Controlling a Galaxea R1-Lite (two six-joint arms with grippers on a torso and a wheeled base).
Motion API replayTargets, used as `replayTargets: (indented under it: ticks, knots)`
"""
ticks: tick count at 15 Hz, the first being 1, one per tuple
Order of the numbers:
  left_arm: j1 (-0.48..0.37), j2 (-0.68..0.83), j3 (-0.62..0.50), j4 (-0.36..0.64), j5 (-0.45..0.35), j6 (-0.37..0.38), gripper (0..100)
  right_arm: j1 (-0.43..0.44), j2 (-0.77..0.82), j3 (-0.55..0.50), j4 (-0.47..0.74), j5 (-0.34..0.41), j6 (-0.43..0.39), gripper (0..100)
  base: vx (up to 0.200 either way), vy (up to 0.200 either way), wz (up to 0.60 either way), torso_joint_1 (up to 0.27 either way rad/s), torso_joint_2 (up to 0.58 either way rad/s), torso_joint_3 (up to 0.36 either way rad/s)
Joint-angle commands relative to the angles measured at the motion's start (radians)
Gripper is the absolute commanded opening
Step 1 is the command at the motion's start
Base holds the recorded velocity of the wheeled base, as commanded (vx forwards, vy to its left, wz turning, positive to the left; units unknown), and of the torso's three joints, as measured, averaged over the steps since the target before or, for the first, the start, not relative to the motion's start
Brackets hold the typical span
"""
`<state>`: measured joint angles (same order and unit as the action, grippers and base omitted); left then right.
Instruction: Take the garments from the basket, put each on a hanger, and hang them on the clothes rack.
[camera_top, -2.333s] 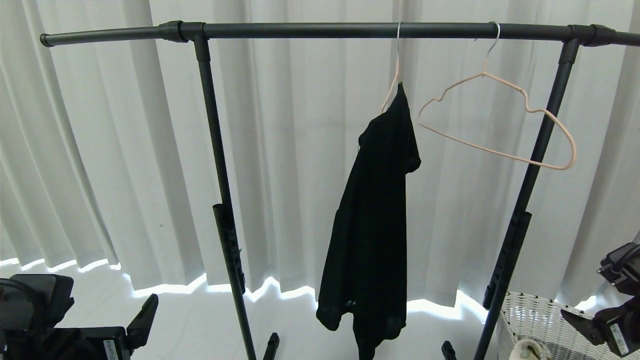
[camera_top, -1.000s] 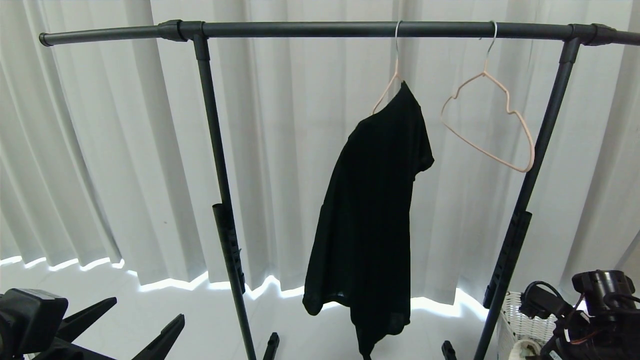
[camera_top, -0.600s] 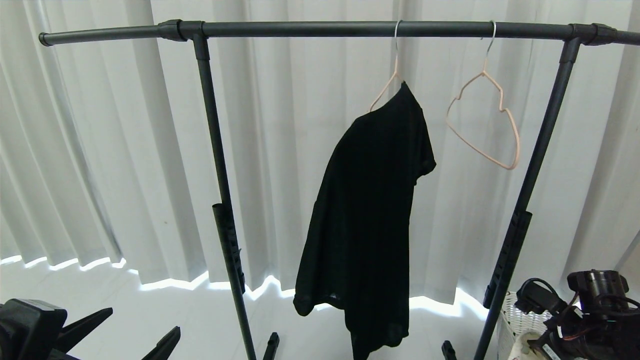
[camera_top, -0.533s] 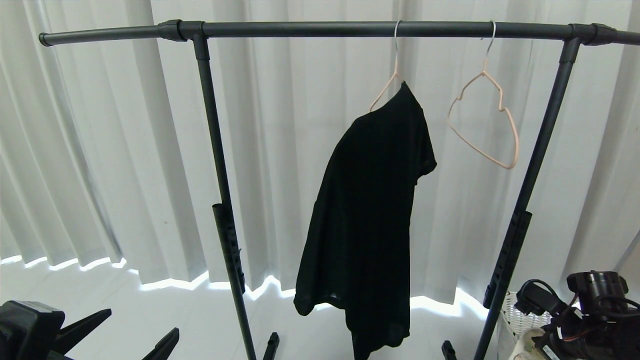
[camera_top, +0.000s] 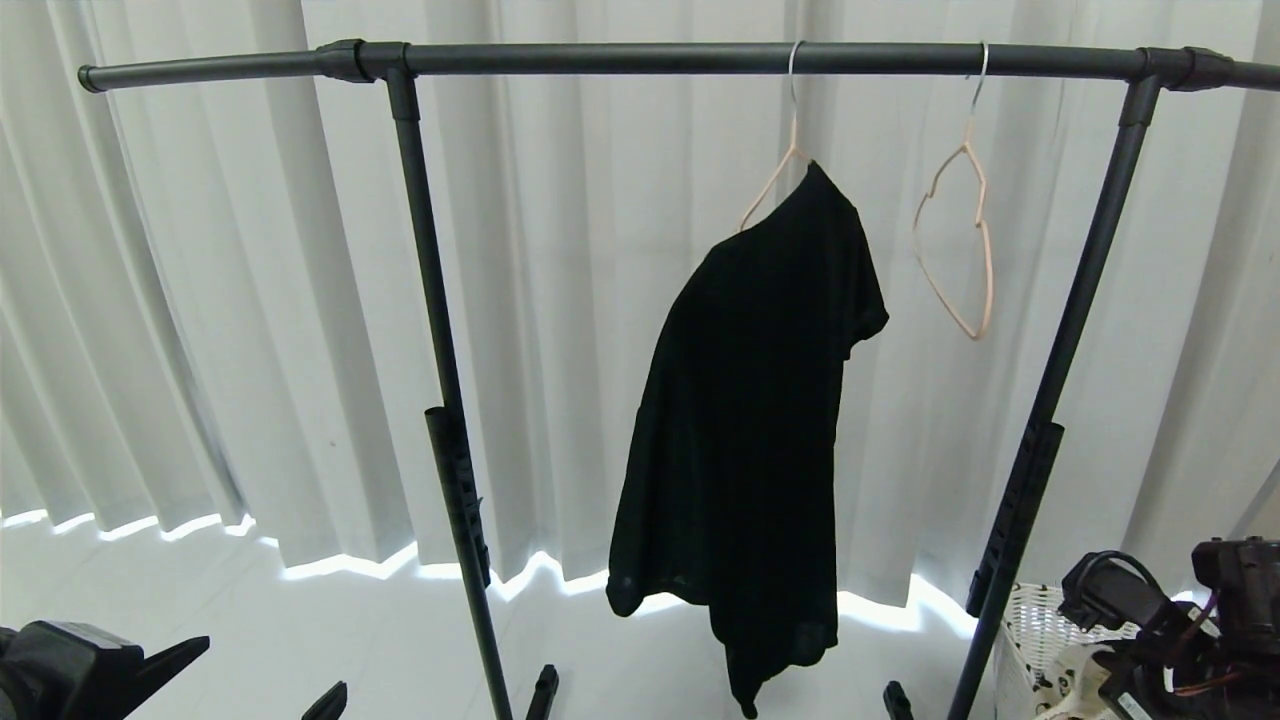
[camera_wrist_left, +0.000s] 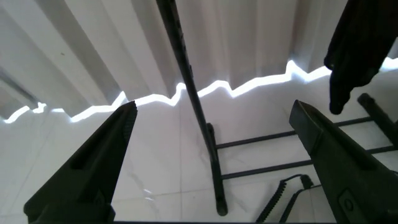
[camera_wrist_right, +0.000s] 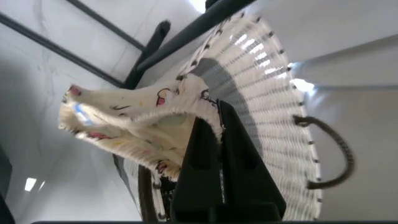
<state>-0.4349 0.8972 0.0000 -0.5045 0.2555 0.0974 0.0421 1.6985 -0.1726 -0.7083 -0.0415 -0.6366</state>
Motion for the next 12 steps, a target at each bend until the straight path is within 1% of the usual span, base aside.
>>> replayTargets:
  ticks: [1, 3, 5, 7, 8, 9, 10, 12]
  knots:
    - [0.031, 0.008, 0.000, 0.024, 0.010, 0.018, 100, 0.027, -0.209, -0.068, 0.156, 0.002, 0.000, 0, 0.000, 0.000, 0.00, 0.000, 0.00, 0.000]
    - [0.068, 0.000, -0.002, 0.032, 0.011, 0.034, 100, 0.056, -0.283, -0.163, 0.316, 0.003, 0.000, 0, -0.200, 0.000, 0.00, 0.002, 0.00, 0.002]
    - [0.071, -0.003, -0.002, 0.032, 0.011, 0.039, 100, 0.104, -0.335, -0.239, 0.420, 0.003, 0.021, 0, -0.200, 0.000, 0.00, 0.005, 0.00, 0.002]
    - [0.071, -0.003, -0.008, 0.032, 0.011, 0.050, 100, 0.142, -0.353, -0.294, 0.474, 0.003, 0.044, 0, -0.200, 0.000, 0.00, 0.005, 0.01, -0.002]
    - [0.071, -0.003, -0.008, 0.032, 0.011, 0.050, 100, 0.143, -0.355, -0.295, 0.475, 0.003, 0.044, 0, -0.200, 0.000, 0.00, -0.012, 0.00, 0.007]
    - [0.071, -0.004, -0.008, 0.032, 0.011, 0.048, 100, 0.163, -0.359, -0.335, 0.510, 0.003, 0.046, 0, -0.200, 0.000, 0.00, 0.002, 0.00, 0.007]
    - [0.070, -0.006, -0.008, 0.030, 0.010, 0.048, 100, 0.173, -0.359, -0.351, 0.518, 0.003, 0.046, 0, -0.200, 0.000, 0.00, 0.002, 0.00, -0.002]
    - [0.064, -0.006, -0.012, 0.029, 0.007, 0.048, 100, 0.193, -0.358, -0.360, 0.518, 0.003, 0.046, 0, 0.000, 0.000, 0.00, 0.000, 0.00, 0.000]
